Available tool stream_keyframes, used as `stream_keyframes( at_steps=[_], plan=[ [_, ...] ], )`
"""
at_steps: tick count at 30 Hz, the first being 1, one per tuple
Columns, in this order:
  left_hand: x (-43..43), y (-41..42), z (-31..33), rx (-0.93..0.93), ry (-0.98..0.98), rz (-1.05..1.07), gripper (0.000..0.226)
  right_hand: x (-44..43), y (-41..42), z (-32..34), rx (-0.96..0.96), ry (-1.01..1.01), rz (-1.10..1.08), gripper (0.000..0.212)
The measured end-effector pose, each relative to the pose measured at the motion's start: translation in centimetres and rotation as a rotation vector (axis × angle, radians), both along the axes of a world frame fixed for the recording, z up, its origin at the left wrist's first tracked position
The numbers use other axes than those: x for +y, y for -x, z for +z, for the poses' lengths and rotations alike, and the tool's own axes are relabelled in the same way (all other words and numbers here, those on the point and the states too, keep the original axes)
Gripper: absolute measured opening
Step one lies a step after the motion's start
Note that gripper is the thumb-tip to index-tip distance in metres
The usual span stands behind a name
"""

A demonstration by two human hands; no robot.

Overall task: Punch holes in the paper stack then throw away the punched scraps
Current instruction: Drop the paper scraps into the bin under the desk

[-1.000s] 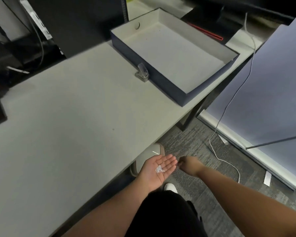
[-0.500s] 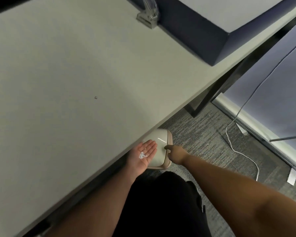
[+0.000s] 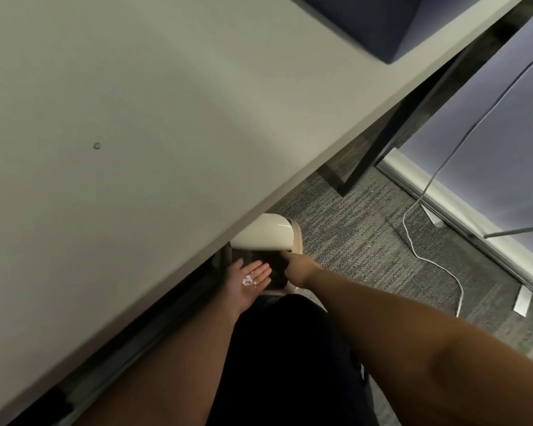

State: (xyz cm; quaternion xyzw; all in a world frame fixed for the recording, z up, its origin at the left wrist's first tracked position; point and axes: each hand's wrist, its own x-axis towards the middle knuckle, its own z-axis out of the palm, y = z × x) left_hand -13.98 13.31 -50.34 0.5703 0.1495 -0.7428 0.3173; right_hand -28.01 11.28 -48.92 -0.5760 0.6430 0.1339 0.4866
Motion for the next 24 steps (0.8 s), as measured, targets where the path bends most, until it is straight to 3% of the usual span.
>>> stream_keyframes(
  at_steps=[5, 11, 15, 21, 24],
  plan=[
    [-0.6, 1.5, -0.6, 0.019, -0.07, 0.035, 0.084, 0.2, 0.2, 0.1, -0.022, -0.026, -0.025, 0.051],
    [-1.2, 1.6, -0.4, 0.109, -0.025, 0.107, 0.093, 0.1, 0.4, 0.4, -0.054, -0.043, -0.039, 0.05],
    [-1.1, 1.3, -0.7, 0.043, 0.001, 0.091, 0.084, 0.0, 0.5, 0.5, -0.062, -0.04, -0.039, 0.047],
    [-0.7, 1.3, 0.3, -0.208, -0.044, -0.056, 0.049, 0.3, 0.6, 1.3, -0.071, -0.015, -0.049, 0.047],
    [0.0, 1.5, 2.3, -0.248, -0.007, -0.08, 0.039, 0.8, 0.8, 2.2, -0.068, -0.013, -0.048, 0.05]
  ],
)
